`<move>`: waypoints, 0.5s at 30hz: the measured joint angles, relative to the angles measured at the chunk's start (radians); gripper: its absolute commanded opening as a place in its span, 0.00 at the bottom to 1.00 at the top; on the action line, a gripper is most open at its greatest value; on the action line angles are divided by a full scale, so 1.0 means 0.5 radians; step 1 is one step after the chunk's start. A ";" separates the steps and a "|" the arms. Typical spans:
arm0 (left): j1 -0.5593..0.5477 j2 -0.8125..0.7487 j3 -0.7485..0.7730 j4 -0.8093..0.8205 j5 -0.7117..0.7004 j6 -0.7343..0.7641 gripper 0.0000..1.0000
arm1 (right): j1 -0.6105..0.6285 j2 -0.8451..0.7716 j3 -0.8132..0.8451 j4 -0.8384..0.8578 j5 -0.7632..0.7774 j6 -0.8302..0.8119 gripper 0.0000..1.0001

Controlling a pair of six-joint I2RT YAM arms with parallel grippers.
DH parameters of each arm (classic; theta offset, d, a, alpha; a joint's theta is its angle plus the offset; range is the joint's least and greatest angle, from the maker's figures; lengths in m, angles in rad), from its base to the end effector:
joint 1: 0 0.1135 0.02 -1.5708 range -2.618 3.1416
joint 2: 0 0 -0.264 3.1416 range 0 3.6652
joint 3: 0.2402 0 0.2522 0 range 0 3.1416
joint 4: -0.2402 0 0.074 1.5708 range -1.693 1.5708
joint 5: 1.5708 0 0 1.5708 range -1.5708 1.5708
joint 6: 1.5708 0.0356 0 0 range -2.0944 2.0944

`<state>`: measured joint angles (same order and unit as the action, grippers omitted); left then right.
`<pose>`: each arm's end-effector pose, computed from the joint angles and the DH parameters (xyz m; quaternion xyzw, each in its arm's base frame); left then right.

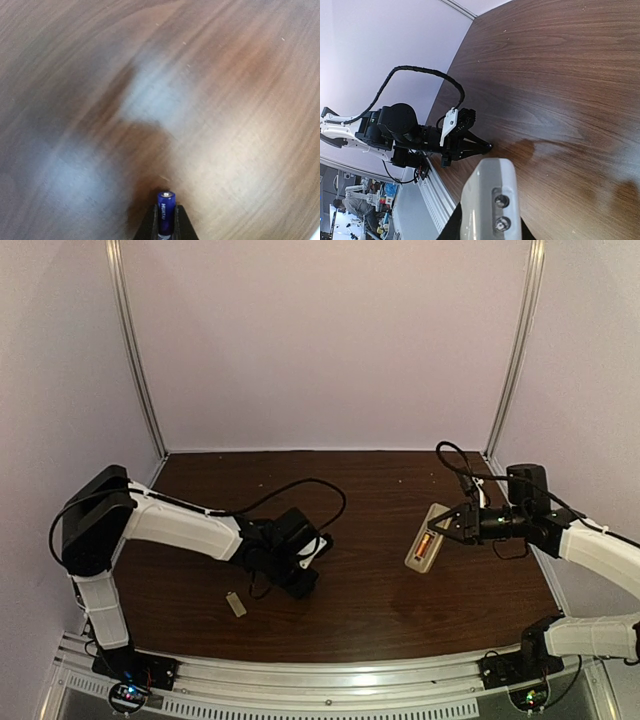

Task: Load the batteries into the remote control
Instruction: Pick up the battery from the center of the board.

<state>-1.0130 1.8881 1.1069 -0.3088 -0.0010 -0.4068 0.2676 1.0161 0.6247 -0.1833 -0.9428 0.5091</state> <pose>0.1955 -0.3133 0.1373 0.2898 0.9270 -0.1548 0.1809 0.1949 0.0833 0.2483 -0.1211 0.8031 0.5304 0.2428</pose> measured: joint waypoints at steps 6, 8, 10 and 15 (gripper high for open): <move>-0.001 -0.282 -0.191 0.124 0.170 0.044 0.00 | 0.130 -0.001 -0.091 0.172 0.004 0.124 0.00; -0.002 -0.494 -0.271 0.286 0.233 0.018 0.00 | 0.175 -0.001 -0.124 0.264 0.027 0.200 0.00; -0.002 -0.668 -0.312 0.482 0.289 -0.018 0.00 | 0.230 0.005 -0.171 0.407 0.069 0.312 0.00; -0.019 -0.899 -0.334 0.953 0.355 -0.089 0.00 | 0.405 0.101 -0.207 0.681 0.203 0.545 0.00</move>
<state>-1.0225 1.4387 0.9398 0.1677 0.1764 -0.4515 0.4702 1.0664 0.5213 0.1570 -0.8413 0.7815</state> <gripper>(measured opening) 0.081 0.227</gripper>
